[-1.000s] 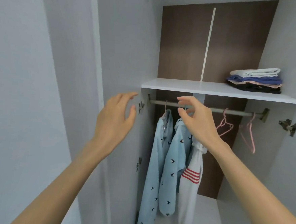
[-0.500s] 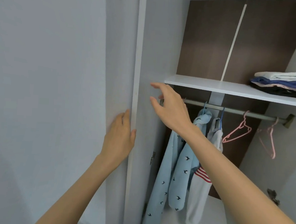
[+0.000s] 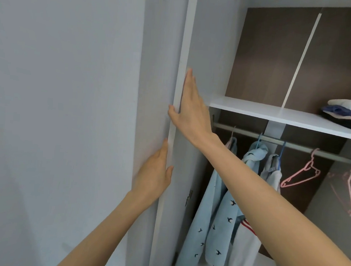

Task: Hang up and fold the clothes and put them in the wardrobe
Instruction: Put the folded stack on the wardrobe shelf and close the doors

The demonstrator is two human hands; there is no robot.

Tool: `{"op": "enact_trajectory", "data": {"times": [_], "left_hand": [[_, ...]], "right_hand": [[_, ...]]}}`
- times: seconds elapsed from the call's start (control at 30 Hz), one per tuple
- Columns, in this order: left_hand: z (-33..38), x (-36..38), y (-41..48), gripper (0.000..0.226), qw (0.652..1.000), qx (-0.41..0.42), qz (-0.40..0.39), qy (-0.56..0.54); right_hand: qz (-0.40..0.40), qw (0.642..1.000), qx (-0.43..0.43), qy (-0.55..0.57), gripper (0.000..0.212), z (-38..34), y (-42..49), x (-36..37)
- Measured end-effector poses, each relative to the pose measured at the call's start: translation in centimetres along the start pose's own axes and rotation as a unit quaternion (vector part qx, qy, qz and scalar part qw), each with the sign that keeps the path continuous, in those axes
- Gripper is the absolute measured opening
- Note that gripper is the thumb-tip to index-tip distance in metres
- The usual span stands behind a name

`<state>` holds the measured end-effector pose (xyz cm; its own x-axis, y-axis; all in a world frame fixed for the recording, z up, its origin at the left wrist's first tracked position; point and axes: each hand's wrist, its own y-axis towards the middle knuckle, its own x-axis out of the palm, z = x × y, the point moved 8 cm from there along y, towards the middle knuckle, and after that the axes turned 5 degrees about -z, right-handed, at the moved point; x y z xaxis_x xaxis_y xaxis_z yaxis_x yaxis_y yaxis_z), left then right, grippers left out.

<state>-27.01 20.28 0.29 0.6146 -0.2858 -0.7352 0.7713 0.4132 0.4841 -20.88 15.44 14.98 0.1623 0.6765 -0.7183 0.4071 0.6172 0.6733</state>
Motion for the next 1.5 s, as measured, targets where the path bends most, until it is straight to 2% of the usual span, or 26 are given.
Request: {"op": "enact_trajectory", "data": {"times": [0.27, 0.5, 0.7, 0.8, 0.87, 1.07, 1.5], "left_hand": [[2.1, 1.3, -0.5, 0.081, 0.998, 0.05, -0.009, 0.045], [7.4, 6.1, -0.8, 0.095, 0.987, 0.135, -0.078, -0.039], [12.9, 12.5, 1.0, 0.092, 0.957, 0.2, -0.189, -0.087], [15.0, 16.8, 2.4, 0.084, 0.942, 0.21, -0.262, -0.018], [16.2, 19.2, 3.8, 0.079, 0.934, 0.219, -0.28, 0.044], [18.8, 24.4, 7.9, 0.076, 0.925, 0.219, -0.277, 0.142], [21.7, 30.9, 14.3, 0.075, 0.93, 0.194, -0.228, 0.216]], "right_hand": [[0.038, 0.998, -0.034, 0.039, 0.093, 2.7, -1.5, -2.2], [0.078, 0.995, 0.001, 0.06, 0.085, 8.9, -5.4, -6.3], [0.09, 0.992, 0.086, 0.012, 0.061, 16.7, -8.5, -9.8], [0.097, 0.987, 0.13, 0.005, 0.042, 21.4, -9.6, -11.3], [0.105, 0.981, 0.161, 0.011, 0.033, 24.7, -9.8, -12.2], [0.117, 0.969, 0.212, 0.053, 0.031, 33.4, -8.9, -13.2], [0.123, 0.95, 0.227, 0.175, 0.033, 44.2, -5.5, -11.3]]}}
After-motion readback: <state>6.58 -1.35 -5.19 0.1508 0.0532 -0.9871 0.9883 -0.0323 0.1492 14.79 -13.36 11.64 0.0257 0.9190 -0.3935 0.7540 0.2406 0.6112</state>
